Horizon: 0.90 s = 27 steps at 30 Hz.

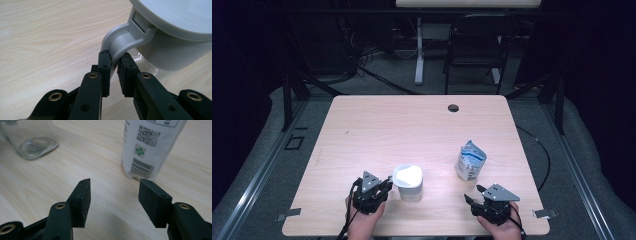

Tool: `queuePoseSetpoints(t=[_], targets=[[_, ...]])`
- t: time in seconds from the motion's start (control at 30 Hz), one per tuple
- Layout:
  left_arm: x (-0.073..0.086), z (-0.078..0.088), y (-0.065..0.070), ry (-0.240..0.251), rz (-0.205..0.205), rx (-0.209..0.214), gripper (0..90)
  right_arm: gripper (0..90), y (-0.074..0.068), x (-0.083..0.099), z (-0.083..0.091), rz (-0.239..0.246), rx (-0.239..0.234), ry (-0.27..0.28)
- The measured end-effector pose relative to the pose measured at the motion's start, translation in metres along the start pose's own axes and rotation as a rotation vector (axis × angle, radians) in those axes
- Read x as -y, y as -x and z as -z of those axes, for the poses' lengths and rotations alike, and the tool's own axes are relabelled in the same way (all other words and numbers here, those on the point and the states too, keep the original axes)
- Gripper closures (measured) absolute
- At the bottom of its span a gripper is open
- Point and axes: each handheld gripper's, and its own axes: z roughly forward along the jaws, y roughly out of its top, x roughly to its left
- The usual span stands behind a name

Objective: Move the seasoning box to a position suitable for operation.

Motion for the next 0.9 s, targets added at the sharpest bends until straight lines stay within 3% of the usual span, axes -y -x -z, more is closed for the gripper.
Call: queuePoseSetpoints(t=[0.6,0.73,0.9], targets=[[0.0025,0.0038,0.0091,-0.003,-0.028,0.048,76.3,42.8,-0.0005,0.0011,-0.0015,0.0,-0.003,-0.001],[0.0013,0.0054,0.0068,0.005,-0.015,0.067,76.4,42.8,-0.002,0.0013,-0.0024,-0.003,-0.004,0.003],[-0.002,0.009,0.0036,0.003,-0.011,0.09,67.9,43.0,-0.0013,0.0002,-0.0006,0.006,-0.003,0.0]])
